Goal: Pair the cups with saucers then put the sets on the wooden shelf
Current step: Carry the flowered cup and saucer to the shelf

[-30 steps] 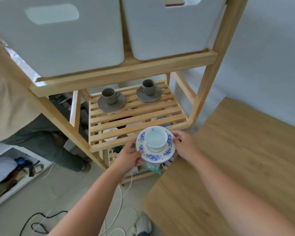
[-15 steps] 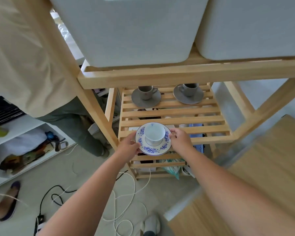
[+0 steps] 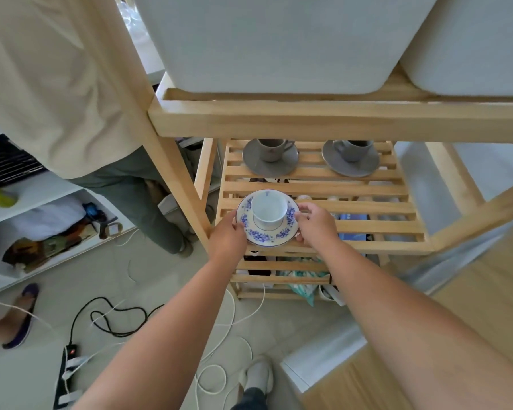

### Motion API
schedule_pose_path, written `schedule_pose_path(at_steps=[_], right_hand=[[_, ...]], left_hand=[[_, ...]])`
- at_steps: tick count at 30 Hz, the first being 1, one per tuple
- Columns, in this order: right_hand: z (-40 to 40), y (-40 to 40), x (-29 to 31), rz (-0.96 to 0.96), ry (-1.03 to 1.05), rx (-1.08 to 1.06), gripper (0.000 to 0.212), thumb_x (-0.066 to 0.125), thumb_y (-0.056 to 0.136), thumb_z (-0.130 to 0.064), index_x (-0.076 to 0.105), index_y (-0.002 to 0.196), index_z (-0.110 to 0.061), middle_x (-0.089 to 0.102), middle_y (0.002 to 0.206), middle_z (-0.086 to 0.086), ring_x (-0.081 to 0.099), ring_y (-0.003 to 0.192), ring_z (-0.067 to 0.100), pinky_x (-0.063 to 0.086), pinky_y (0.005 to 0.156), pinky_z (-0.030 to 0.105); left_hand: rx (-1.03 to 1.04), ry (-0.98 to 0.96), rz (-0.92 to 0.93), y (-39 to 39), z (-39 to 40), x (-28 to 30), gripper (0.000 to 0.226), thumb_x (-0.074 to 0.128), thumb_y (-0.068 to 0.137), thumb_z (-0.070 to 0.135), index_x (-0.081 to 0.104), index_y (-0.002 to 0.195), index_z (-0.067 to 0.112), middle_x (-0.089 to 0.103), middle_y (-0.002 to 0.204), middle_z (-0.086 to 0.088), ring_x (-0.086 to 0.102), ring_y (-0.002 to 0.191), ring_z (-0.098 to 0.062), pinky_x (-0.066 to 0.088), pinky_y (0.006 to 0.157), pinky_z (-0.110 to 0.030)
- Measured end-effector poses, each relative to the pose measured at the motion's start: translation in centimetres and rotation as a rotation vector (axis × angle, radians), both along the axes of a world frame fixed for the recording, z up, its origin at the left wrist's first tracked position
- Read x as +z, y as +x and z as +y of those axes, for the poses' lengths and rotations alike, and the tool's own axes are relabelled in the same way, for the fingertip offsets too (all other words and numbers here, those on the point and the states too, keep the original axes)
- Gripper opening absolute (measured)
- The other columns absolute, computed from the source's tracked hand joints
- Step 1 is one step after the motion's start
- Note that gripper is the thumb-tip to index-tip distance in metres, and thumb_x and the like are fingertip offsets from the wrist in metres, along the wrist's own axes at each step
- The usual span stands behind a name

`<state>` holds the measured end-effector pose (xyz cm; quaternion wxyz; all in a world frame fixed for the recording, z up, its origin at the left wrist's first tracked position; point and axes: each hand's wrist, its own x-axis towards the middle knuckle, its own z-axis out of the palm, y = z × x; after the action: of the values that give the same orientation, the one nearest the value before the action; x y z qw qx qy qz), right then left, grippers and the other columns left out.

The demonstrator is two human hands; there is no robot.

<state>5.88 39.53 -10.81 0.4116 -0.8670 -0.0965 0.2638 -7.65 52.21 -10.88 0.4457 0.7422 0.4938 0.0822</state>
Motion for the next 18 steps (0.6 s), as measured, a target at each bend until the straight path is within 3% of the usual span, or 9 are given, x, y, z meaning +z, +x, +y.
schedule_pose_path(at_steps=[4,7,10,14,16,18], right_hand=[[0.8,0.1,0.0,-0.011,-0.014,-0.006,0.025,0.052,0.097,-0.031,0.059,0.121,-0.032,0.071,0.096,0.000,0.065,0.055,0.017,0.045,0.040,0.021],[1.0,0.1,0.1,-0.017,-0.015,-0.004,0.026,0.053,0.097,-0.034,0.059,0.122,-0.031,0.071,0.094,0.001,0.067,0.060,0.017,0.046,0.041,0.021],[1.2,0.2,0.1,-0.016,-0.011,-0.028,0.023,0.056,0.095,-0.036,0.061,0.115,-0.028,0.072,0.088,0.001,0.068,0.057,0.017,0.050,0.043,0.023],[1.3,0.3,0.1,-0.002,-0.022,-0.054,0.021,0.058,0.093,-0.041,0.064,0.104,-0.024,0.072,0.083,0.001,0.067,0.052,0.017,0.051,0.044,0.024],[1.0,0.1,0.4,0.004,-0.010,-0.069,0.025,0.054,0.094,-0.045,0.063,0.102,-0.022,0.071,0.084,0.001,0.067,0.053,0.016,0.046,0.039,0.020],[0.4,-0.2,0.7,0.009,0.013,-0.101,0.030,0.045,0.096,-0.048,0.059,0.098,-0.022,0.070,0.082,0.003,0.066,0.053,0.016,0.045,0.041,0.020]], left_hand=[[0.027,0.048,0.010,0.7,0.7,-0.6,0.038,0.039,0.101,0.025,0.052,0.137,0.031,0.068,0.119,0.007,0.059,0.087,-0.010,0.048,0.066,-0.025],[0.072,0.044,0.006,1.1,0.8,-0.6,0.035,0.039,0.101,0.028,0.052,0.134,0.032,0.068,0.115,0.006,0.061,0.087,-0.013,0.056,0.073,-0.031],[0.072,0.049,0.011,1.2,0.9,-0.9,0.034,0.037,0.102,0.028,0.050,0.133,0.031,0.065,0.106,0.009,0.061,0.088,-0.013,0.053,0.069,-0.030],[0.077,0.035,0.002,1.4,1.1,-1.1,0.036,0.035,0.103,0.028,0.049,0.136,0.029,0.065,0.111,0.006,0.058,0.089,-0.011,0.051,0.070,-0.028],[0.087,-0.013,-0.032,1.3,1.0,-0.9,0.039,0.035,0.101,0.025,0.044,0.139,0.027,0.066,0.110,0.000,0.063,0.090,-0.017,0.053,0.072,-0.032],[0.099,-0.070,-0.096,0.8,0.8,-0.9,0.048,0.039,0.094,0.025,0.038,0.142,0.027,0.066,0.116,-0.013,0.067,0.096,-0.032,0.057,0.079,-0.045]])
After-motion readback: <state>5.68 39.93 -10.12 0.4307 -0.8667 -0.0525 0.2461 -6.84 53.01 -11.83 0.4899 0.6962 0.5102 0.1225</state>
